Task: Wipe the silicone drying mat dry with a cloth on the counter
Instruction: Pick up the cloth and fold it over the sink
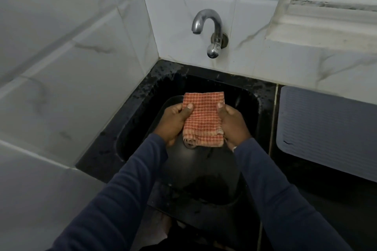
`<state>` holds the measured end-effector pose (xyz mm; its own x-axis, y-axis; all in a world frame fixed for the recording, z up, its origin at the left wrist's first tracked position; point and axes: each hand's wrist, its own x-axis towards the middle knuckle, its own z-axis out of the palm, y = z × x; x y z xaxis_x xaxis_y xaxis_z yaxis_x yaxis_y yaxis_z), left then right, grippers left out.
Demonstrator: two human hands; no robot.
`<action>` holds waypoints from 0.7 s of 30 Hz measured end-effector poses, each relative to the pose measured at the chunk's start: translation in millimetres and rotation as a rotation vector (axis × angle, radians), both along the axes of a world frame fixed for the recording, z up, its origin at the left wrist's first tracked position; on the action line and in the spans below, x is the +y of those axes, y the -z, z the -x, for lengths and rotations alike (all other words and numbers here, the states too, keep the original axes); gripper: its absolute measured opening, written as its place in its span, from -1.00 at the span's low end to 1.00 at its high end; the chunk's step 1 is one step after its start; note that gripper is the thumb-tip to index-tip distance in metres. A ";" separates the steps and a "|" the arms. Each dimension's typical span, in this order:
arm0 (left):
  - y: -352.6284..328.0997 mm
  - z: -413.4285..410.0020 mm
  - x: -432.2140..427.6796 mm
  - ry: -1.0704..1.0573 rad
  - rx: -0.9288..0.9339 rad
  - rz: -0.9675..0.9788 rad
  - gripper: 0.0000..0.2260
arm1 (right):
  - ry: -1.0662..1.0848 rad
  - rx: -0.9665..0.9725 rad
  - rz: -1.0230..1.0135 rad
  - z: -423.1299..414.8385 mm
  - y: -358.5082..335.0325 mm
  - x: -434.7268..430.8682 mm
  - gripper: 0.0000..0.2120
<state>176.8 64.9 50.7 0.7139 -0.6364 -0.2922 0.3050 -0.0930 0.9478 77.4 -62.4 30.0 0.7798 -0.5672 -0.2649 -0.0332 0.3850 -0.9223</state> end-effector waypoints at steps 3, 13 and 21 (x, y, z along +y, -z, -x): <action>-3.9 -30.6 -1.5 -0.011 -0.054 -0.052 -0.74 | -0.038 0.053 -0.055 -26.3 5.4 -1.7 -0.68; 21.6 -154.2 15.9 0.113 0.000 -0.113 -0.14 | -0.202 0.280 0.114 -161.3 11.6 -10.2 -0.88; 10.0 -276.1 -4.8 0.315 -0.467 -0.223 -0.41 | -0.778 0.307 0.807 -270.2 -31.7 -68.7 -0.88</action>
